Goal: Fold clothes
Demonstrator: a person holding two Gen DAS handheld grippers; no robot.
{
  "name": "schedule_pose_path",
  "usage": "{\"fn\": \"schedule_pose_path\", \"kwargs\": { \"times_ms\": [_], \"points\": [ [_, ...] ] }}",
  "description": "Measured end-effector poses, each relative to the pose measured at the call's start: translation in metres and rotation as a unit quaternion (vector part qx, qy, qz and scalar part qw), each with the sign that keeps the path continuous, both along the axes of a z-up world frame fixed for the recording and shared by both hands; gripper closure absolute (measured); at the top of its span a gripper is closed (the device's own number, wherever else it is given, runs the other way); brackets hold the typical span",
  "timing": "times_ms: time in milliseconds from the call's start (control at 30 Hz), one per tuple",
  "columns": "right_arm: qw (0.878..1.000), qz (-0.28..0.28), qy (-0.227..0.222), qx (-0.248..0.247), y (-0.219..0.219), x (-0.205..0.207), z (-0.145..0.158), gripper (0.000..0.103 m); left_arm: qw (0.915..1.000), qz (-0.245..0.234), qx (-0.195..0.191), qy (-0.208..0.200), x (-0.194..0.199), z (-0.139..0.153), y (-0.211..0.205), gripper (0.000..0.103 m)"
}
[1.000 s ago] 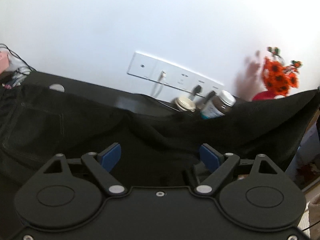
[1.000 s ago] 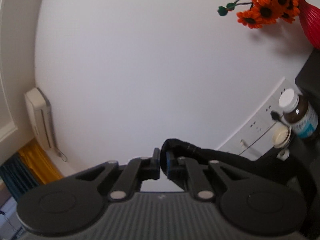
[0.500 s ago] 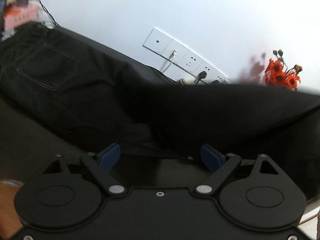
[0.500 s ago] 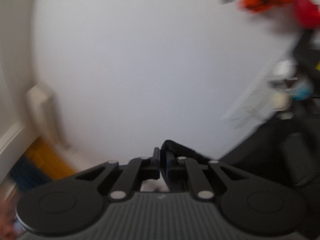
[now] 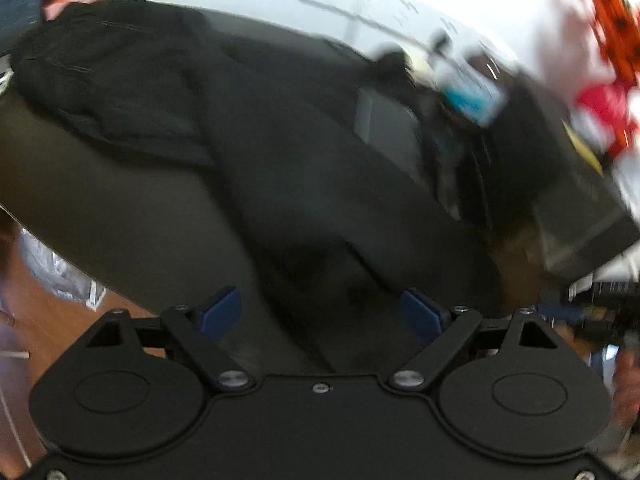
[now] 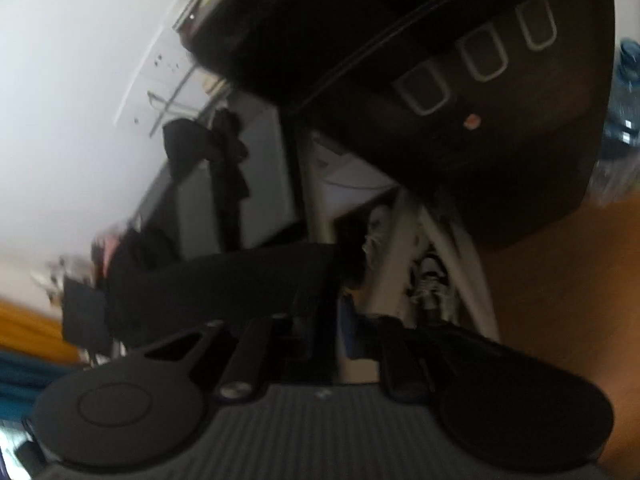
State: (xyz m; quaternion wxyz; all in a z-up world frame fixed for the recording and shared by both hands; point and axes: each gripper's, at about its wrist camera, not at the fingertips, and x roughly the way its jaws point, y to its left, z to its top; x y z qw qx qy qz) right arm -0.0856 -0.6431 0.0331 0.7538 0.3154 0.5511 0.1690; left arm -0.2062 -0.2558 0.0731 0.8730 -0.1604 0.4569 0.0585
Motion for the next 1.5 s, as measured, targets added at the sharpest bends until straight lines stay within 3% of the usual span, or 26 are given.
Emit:
{"fn": "schedule_pose_path", "kwargs": {
  "times_ms": [67, 133, 200, 267, 467, 633, 700, 767, 800, 867, 1067, 1167, 1233, 1300, 1333, 1400, 1500],
  "points": [
    [0.998, 0.048, -0.031, -0.015, -0.012, 0.007, 0.005, 0.069, 0.9997, -0.011, 0.019, 0.011, -0.002, -0.002, -0.034, 0.014],
    [0.988, 0.116, -0.09, -0.05, -0.015, 0.008, 0.014, 0.065, 0.9986, -0.026, 0.045, 0.013, -0.007, -0.001, -0.064, 0.014],
    [0.965, 0.186, -0.155, -0.105, -0.009, 0.004, 0.019, 0.059, 0.9959, -0.043, 0.078, 0.019, -0.011, -0.004, -0.089, 0.014],
    [0.931, 0.248, -0.218, -0.158, 0.002, -0.004, 0.016, 0.051, 0.9921, -0.056, 0.11, 0.023, -0.014, -0.009, -0.111, 0.014],
    [0.861, 0.357, -0.319, -0.17, 0.031, -0.028, 0.004, 0.051, 0.9825, -0.067, 0.171, 0.032, -0.021, -0.028, -0.148, 0.014],
    [0.785, 0.442, -0.397, -0.178, 0.055, -0.048, -0.007, 0.048, 0.9819, -0.04, 0.177, 0.053, -0.029, -0.039, -0.147, 0.015],
    [0.736, 0.485, -0.433, -0.186, 0.065, -0.062, -0.007, 0.044, 0.9808, -0.024, 0.185, 0.056, -0.032, -0.041, -0.142, 0.021],
    [0.685, 0.526, -0.466, -0.193, 0.074, -0.076, -0.008, 0.043, 0.9853, -0.007, 0.162, 0.053, -0.036, -0.04, -0.133, 0.045],
    [0.674, 0.537, -0.47, -0.189, 0.079, -0.079, -0.009, 0.043, 0.9877, 0.001, 0.148, 0.05, -0.038, -0.039, -0.128, 0.049],
    [0.667, 0.548, -0.472, -0.18, 0.082, -0.082, -0.009, 0.041, 0.9895, 0.011, 0.137, 0.044, -0.041, -0.037, -0.124, 0.057],
    [0.655, 0.557, -0.481, -0.17, 0.101, -0.087, -0.014, 0.041, 0.9922, 0.023, 0.121, 0.024, -0.049, -0.031, -0.12, 0.068],
    [0.632, 0.566, -0.498, -0.182, 0.111, -0.091, -0.021, 0.04, 0.9942, 0.035, 0.1, 0.022, -0.049, -0.029, -0.114, 0.069],
    [0.626, 0.564, -0.507, -0.182, 0.116, -0.092, -0.022, 0.041, 0.9949, 0.045, 0.088, 0.022, -0.049, -0.027, -0.109, 0.069],
    [0.638, 0.555, -0.502, -0.178, 0.117, -0.087, -0.02, 0.049, 0.9947, 0.05, 0.088, 0.02, -0.047, -0.025, -0.108, 0.069],
    [0.651, 0.553, -0.492, -0.166, 0.117, -0.083, -0.018, 0.068, 0.9946, 0.05, 0.089, 0.019, -0.046, -0.024, -0.109, 0.066],
    [0.676, 0.547, -0.473, -0.143, 0.116, -0.076, -0.013, 0.085, 0.9943, 0.051, 0.092, 0.017, -0.044, -0.022, -0.109, 0.065],
    [0.704, 0.53, -0.458, -0.115, 0.114, -0.068, -0.003, 0.091, 0.994, 0.051, 0.096, 0.015, -0.042, -0.02, -0.109, 0.064]
  ]
}}
